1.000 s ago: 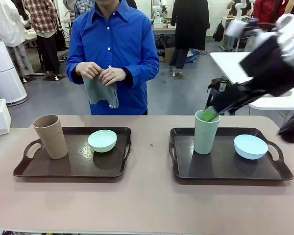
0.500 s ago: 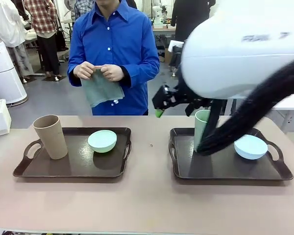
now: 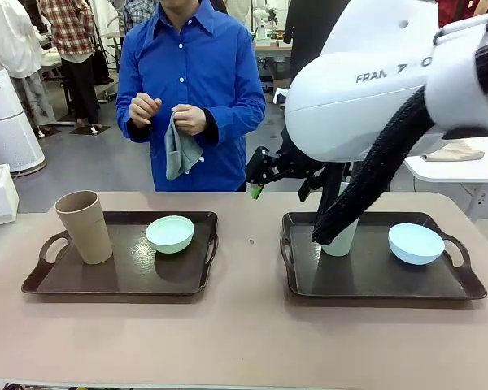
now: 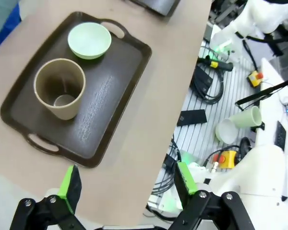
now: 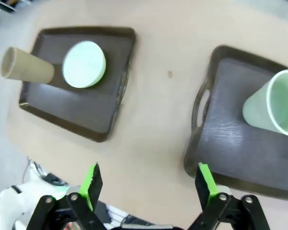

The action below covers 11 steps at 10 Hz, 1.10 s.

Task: Set up a tray with a mat and arrange the tableware.
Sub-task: Pick up the Picnic Bowl and Reusable plastic cup from the Handle tray in front of the human's position and hold them in the air.

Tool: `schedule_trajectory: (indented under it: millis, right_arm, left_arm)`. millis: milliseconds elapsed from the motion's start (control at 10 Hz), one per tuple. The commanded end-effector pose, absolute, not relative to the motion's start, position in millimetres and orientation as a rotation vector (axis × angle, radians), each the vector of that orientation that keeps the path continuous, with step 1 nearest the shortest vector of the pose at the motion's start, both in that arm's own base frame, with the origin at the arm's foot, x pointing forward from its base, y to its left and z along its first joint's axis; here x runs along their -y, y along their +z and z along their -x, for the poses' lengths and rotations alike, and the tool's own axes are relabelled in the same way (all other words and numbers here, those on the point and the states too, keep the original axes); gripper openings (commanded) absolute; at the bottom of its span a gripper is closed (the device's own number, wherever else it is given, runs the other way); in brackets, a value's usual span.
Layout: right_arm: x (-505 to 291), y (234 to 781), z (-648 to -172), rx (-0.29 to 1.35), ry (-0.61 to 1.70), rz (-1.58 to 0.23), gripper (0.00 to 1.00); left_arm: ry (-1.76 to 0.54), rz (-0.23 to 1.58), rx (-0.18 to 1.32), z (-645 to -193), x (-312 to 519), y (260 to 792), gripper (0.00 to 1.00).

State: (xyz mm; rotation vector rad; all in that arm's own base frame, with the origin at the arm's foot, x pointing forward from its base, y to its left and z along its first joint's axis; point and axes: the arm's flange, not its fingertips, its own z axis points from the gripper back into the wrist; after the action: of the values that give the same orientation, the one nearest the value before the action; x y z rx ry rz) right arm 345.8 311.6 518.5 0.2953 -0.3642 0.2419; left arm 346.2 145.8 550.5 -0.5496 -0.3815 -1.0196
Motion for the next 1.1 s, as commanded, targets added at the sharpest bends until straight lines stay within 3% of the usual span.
schedule_trajectory:
  millis: [0,200,300,600,1000]
  right_arm:
    - [-310,522,-334,0.386,0.229,-0.274,1.00]
    - [-313,526,-340,0.381,0.251,-0.294,1.00]
    - [-313,521,-348,0.415,0.249,-0.239,1.00]
    - [-384,509,-405,0.381,0.334,-0.198,1.00]
    - [-486,501,-455,0.336,0.380,-0.131,1.00]
  left_arm:
    - [-1.023,0.534,0.364,-346,-147,551,1.00]
    - [-1.020,0.549,0.381,-346,-145,551,1.00]
    - [-1.197,0.366,0.437,-365,-135,546,1.00]
    - [-1.545,0.194,0.408,-414,-117,537,1.00]
    - [-1.606,0.387,0.503,-435,-132,520,1.00]
